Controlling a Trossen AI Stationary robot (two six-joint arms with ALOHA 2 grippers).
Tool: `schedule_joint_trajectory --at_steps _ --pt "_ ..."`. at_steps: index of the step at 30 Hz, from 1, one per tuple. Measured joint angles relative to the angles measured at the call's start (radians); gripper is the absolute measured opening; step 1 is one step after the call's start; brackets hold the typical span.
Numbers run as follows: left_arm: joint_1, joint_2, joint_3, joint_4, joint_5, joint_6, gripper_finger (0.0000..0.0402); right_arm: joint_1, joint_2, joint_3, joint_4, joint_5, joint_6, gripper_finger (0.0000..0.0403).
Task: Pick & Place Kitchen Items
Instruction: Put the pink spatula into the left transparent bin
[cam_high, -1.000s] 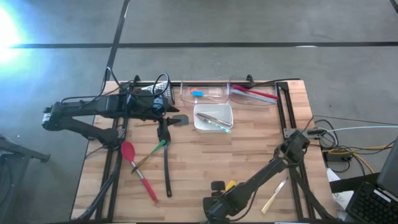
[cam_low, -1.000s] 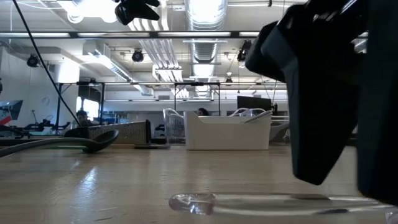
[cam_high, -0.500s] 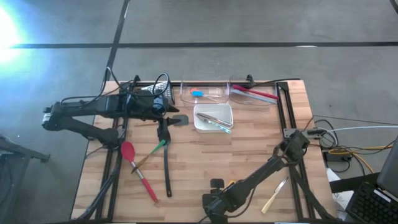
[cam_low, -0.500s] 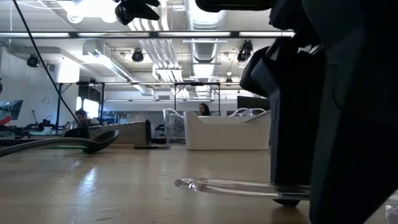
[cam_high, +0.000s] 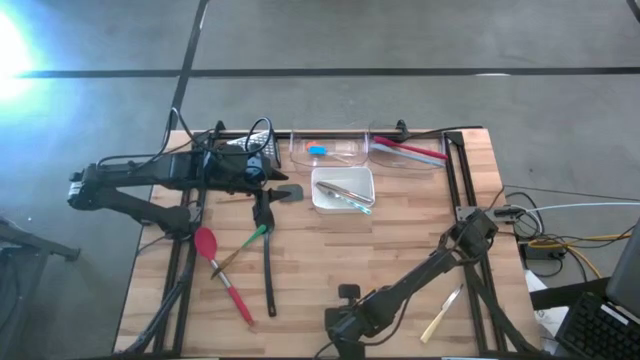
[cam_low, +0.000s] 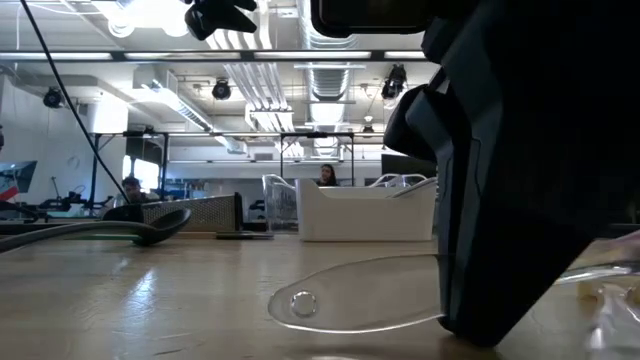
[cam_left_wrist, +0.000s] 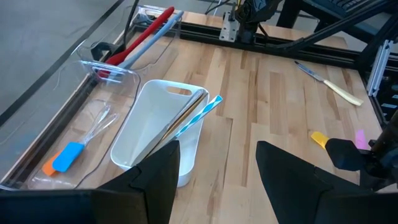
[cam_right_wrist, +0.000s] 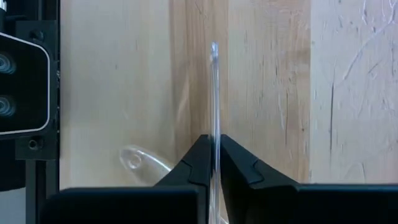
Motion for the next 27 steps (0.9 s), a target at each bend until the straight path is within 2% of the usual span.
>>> schedule_joint_trajectory --at_steps 11,14,17,21,24,27 --pt "0.000 0.000 0.000 0.000 0.000 -0.002 0.0218 0.000 -0.026 -0.006 -0.022 -0.009 -0.008 0.0009" --pt "0.000 0.000 0.000 0.000 0.000 -0.003 0.0218 0.001 -0.072 -0.008 -0.055 -0.001 -0.021 0.0009" --pt "0.000 0.000 0.000 0.000 0.000 -0.005 0.0218 0.002 -0.145 -0.006 -0.110 0.059 -0.028 0.0009" --pt "0.000 0.000 0.000 0.000 0.000 -0.006 0.0218 0.018 -0.248 -0.018 -0.128 0.244 -0.060 0.0009" --pt "0.000 0.001 0.000 0.000 0.000 -0.007 0.0218 0.039 -0.353 -0.068 -0.110 0.501 -0.078 0.0008" --pt "0.000 0.005 -0.005 0.012 0.000 -0.008 0.0218 0.059 -0.461 -0.176 -0.007 0.797 -0.092 0.0008"
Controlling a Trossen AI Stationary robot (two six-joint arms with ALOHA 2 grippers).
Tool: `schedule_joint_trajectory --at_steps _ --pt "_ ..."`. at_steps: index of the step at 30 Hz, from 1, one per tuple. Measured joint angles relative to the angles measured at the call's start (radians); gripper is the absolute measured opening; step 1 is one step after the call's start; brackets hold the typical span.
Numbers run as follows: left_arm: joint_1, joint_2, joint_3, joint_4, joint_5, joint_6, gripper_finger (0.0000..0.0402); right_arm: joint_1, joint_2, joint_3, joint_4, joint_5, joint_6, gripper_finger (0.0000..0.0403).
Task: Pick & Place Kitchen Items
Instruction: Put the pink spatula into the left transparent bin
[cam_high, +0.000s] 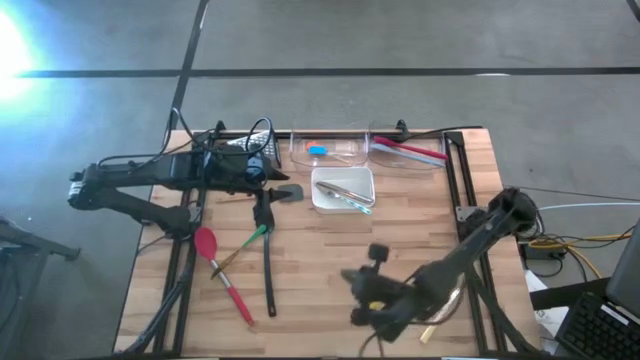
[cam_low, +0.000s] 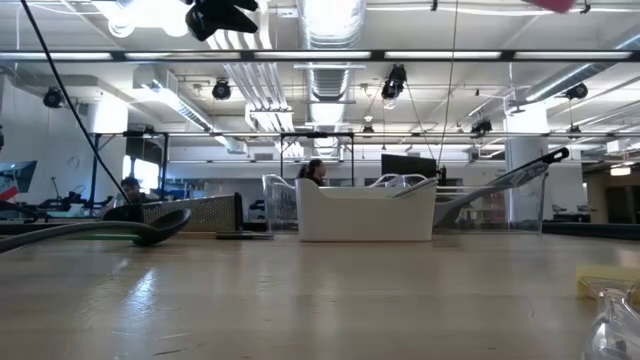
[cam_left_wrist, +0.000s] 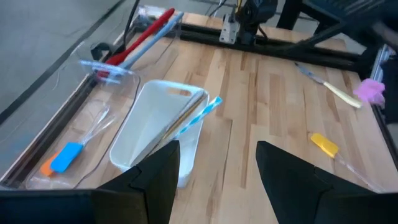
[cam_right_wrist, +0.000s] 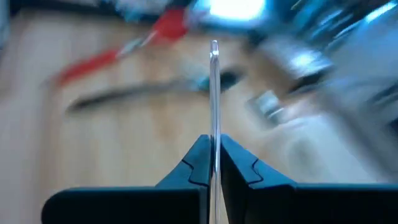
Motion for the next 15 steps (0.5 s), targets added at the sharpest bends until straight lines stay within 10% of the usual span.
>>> schedule_joint_trajectory --at_steps 4,15 --pt "0.000 0.012 -0.043 0.118 0.000 0.005 0.0218 -0.022 -0.152 -0.182 0.337 0.116 -0.200 0.0008" --pt "-0.001 0.061 -0.198 0.497 0.053 0.075 0.0218 -0.101 -0.492 -0.529 1.013 -0.132 -0.633 0.0008"
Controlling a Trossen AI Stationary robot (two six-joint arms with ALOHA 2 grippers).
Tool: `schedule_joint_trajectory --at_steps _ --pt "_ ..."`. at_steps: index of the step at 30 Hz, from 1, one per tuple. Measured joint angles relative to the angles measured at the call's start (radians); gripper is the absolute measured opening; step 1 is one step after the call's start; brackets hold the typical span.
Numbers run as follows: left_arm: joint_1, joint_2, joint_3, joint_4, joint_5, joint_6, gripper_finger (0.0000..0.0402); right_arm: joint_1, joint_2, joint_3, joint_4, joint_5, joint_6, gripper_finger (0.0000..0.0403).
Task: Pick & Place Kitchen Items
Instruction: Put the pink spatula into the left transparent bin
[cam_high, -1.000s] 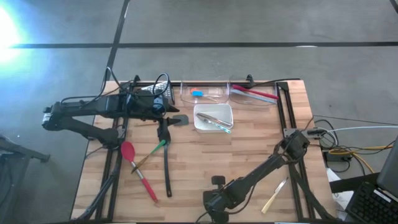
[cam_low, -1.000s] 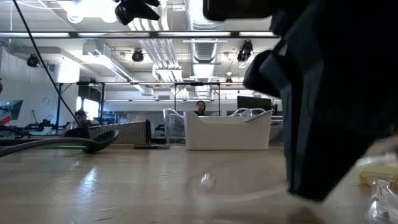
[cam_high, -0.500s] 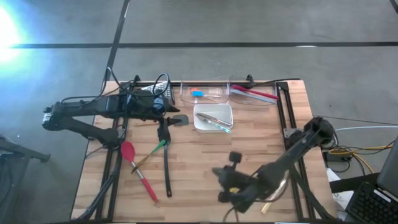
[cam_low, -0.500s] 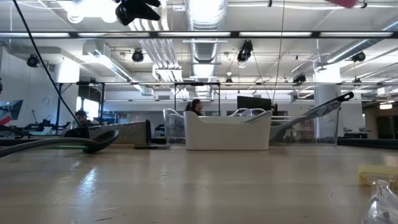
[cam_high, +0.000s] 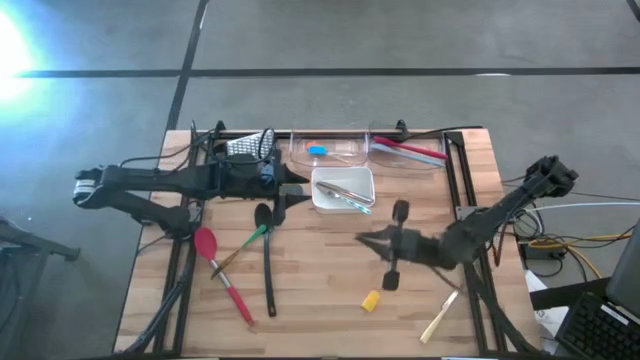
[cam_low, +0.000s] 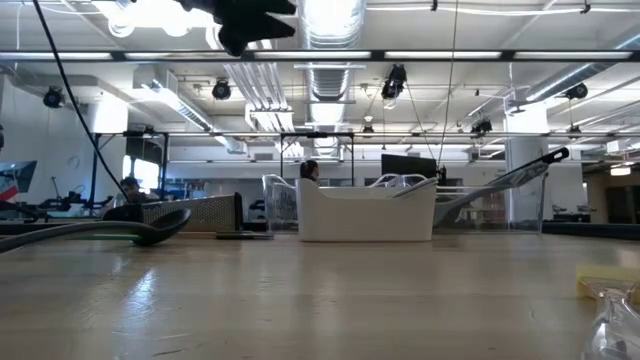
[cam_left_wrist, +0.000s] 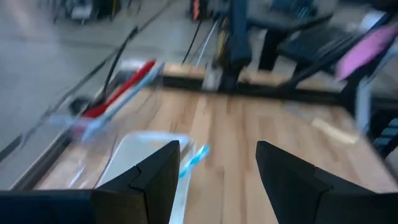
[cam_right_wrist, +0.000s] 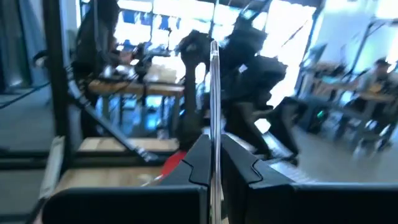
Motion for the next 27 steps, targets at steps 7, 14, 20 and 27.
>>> schedule_joint_trajectory --at_steps 7,14,20,27 --pt "-0.001 0.089 -0.095 0.560 0.168 0.001 0.0218 -0.069 -0.075 -0.101 0.222 -0.062 -0.161 0.0008" --pt "0.000 0.226 -0.078 0.769 0.234 0.053 0.0218 -0.161 -0.077 -0.136 0.368 -0.272 -0.170 0.0008" --pt "-0.005 0.324 0.029 0.774 0.355 0.067 0.0218 -0.206 -0.078 -0.128 0.359 -0.302 -0.173 0.0008" --pt "-0.006 0.436 0.175 0.770 0.409 0.071 0.0218 -0.228 -0.079 -0.123 0.360 -0.320 -0.177 0.0008"
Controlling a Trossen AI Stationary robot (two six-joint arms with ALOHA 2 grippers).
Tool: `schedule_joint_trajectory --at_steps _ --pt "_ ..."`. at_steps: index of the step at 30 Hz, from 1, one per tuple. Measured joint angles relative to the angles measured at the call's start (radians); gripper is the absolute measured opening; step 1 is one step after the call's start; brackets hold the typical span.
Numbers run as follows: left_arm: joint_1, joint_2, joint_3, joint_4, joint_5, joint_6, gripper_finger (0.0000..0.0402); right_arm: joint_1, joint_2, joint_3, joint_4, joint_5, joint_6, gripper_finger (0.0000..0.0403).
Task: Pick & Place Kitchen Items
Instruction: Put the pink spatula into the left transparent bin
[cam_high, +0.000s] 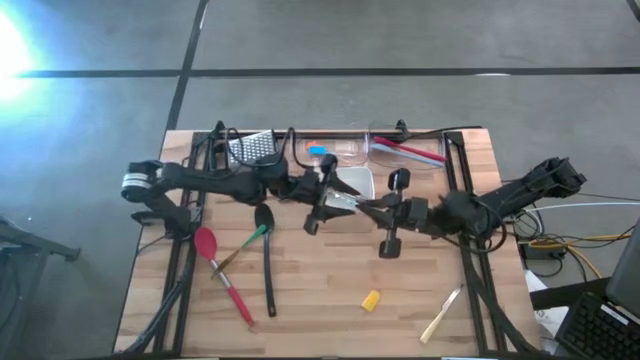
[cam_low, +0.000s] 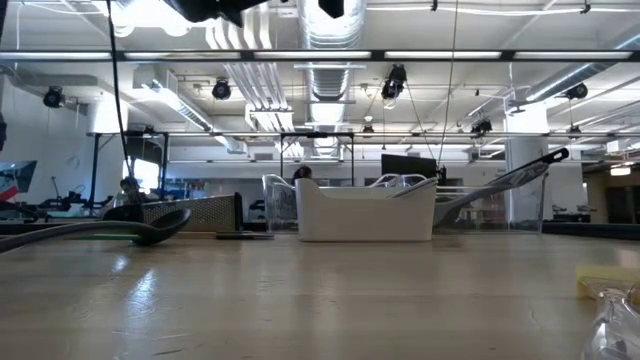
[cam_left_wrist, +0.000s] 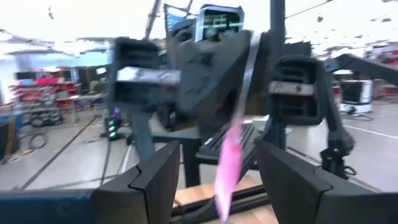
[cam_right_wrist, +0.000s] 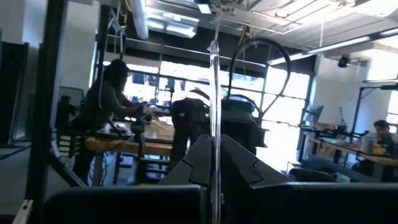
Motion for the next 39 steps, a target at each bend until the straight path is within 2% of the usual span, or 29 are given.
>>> schedule_joint_trajectory --at_steps 8,13,17,23,39 --pt "-0.005 0.097 0.132 -0.002 0.113 -0.031 0.0218 0.000 -0.001 0.000 0.000 0.002 0.000 0.0008" --pt "-0.009 0.128 0.157 -0.003 0.132 -0.037 0.0203 0.000 -0.001 0.000 0.000 0.003 0.003 0.0008" --pt "-0.009 0.127 0.152 -0.004 0.125 -0.034 0.0153 0.001 -0.001 0.000 -0.003 0.003 0.005 0.0008" --pt "-0.008 0.122 0.154 -0.004 0.120 -0.005 0.0023 0.000 -0.002 0.000 -0.007 -0.009 0.016 0.0008" --pt "-0.007 0.114 0.153 -0.017 0.096 -0.004 0.0018 0.000 -0.003 0.001 -0.021 -0.009 0.048 0.0010"
